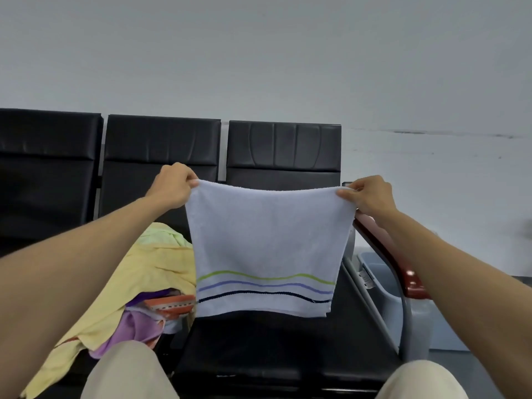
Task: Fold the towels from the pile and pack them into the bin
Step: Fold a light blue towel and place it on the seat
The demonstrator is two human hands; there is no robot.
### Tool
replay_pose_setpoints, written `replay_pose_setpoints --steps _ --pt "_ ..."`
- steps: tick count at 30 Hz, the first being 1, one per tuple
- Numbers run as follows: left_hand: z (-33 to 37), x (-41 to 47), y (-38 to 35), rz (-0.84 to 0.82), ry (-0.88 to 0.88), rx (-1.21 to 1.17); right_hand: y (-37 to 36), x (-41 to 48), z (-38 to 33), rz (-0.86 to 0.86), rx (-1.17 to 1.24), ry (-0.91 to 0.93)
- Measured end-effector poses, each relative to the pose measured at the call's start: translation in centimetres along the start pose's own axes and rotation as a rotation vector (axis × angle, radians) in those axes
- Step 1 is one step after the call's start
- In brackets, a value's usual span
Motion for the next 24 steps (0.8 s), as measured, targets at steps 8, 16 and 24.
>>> replay_pose_setpoints --steps 8,16,24 --pt "-0.2 1.4 0.4 -0.126 0.002 0.118 0.7 1.3 -0.3 0.033 -0.046 -0.044" --pt "-2.3 2.2 -8.0 -0.193 0.295 -0.342 -4.5 2.9 5.7 -0.045 0.045 -0.151" --pt "-6.5 -1.3 -18.2 -0.222 0.279 -0.366 -12.6 2.0 15.5 -0.208 0.154 -0.343"
Point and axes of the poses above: each hand's wrist, its own x-axis towards the middle knuckle, its own y-axis out of the back of the hand, z = x × y, the point moved 1 cm from there along x, towards the middle knuckle, and after that the axes turned 3 degrees about -z, right-handed, at the moved point
